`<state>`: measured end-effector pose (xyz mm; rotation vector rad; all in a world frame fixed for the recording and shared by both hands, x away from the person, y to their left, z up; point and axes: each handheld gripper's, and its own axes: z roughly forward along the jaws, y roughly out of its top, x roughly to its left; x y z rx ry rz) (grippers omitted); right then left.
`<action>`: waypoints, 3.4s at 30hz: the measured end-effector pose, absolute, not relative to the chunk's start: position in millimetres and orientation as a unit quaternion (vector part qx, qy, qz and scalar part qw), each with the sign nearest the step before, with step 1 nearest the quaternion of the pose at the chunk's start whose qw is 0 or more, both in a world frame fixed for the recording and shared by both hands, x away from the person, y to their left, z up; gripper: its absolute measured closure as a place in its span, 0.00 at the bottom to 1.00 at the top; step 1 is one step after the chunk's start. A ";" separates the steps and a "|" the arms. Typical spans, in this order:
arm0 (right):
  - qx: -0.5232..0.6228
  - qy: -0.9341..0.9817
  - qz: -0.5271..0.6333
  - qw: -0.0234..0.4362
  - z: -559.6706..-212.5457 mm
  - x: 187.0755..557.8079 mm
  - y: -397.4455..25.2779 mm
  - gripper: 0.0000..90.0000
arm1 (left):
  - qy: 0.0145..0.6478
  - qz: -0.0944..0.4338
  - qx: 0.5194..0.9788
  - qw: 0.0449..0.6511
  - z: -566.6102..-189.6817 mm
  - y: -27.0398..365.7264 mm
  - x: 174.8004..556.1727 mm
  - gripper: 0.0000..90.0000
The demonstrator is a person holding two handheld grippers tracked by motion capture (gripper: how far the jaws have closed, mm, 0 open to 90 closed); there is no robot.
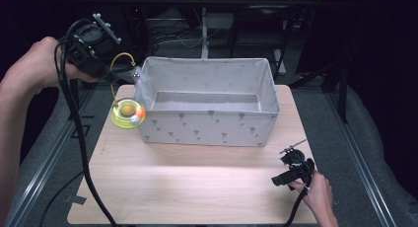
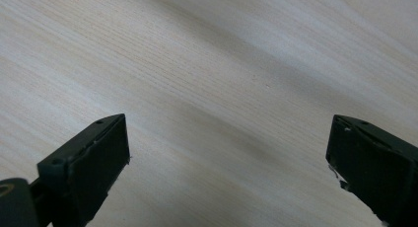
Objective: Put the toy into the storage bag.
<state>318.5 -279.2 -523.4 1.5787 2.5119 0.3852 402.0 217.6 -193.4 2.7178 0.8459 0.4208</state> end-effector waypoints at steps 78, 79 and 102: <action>0.523 0.839 0.131 0.078 -518.9 316.8 -276.4 0.03 | 0.344 0.101 0.922 0.143 -243.8 168.5 520.2 0.98; 0.523 0.839 0.132 0.078 -518.9 316.7 -276.1 0.03 | 0.347 0.100 0.921 0.145 -246.6 169.6 520.9 0.98; 0.521 0.840 0.130 0.075 -519.2 316.3 -273.9 0.04 | 0.368 0.067 0.915 0.150 -317.5 189.9 521.3 0.98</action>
